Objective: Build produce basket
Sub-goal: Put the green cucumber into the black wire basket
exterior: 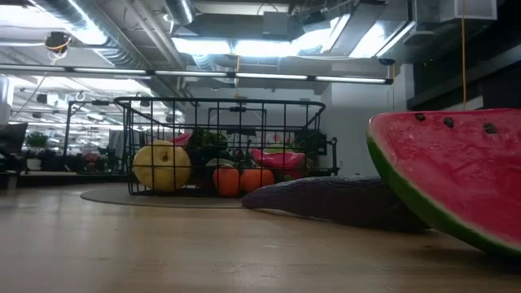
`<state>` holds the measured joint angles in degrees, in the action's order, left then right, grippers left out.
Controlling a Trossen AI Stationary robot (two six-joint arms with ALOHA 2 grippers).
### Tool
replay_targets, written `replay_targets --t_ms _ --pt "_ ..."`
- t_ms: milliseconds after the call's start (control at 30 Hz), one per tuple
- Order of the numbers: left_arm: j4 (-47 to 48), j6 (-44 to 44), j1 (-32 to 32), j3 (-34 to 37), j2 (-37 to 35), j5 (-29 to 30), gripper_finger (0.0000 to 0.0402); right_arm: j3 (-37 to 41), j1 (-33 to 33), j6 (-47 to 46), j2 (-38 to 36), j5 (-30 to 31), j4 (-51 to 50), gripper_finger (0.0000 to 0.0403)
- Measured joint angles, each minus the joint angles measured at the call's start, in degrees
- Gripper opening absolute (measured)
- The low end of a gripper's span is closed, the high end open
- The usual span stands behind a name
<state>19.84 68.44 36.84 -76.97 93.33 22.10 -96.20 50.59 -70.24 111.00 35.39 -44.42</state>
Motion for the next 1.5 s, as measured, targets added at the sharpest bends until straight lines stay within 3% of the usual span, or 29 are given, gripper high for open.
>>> replay_targets --t_ms 267,500,667,1133,1500 --pt "0.04 -8.18 -1.84 -0.07 -5.95 1.33 0.0095 0.0 0.0 0.0 0.0 -1.48 -0.38 0.0204" --pt "0.97 -15.56 -3.29 -0.07 -10.91 7.72 0.0095 0.0 -0.1 0.02 0.0 -1.5 -0.42 0.0204" --pt "2.59 -18.98 -4.61 -0.07 -13.89 8.97 0.0095 0.0 -0.27 0.02 0.0 -1.46 -0.57 0.0204" --pt "15.49 -19.54 -10.66 -0.02 -16.43 11.64 0.0095 0.0 -2.67 0.02 0.0 -1.5 -0.87 0.0204" --pt "19.01 -19.58 -13.78 -0.02 -16.39 13.3 0.0095 0.0 -4.94 0.02 0.0 -1.54 -0.83 0.0204"
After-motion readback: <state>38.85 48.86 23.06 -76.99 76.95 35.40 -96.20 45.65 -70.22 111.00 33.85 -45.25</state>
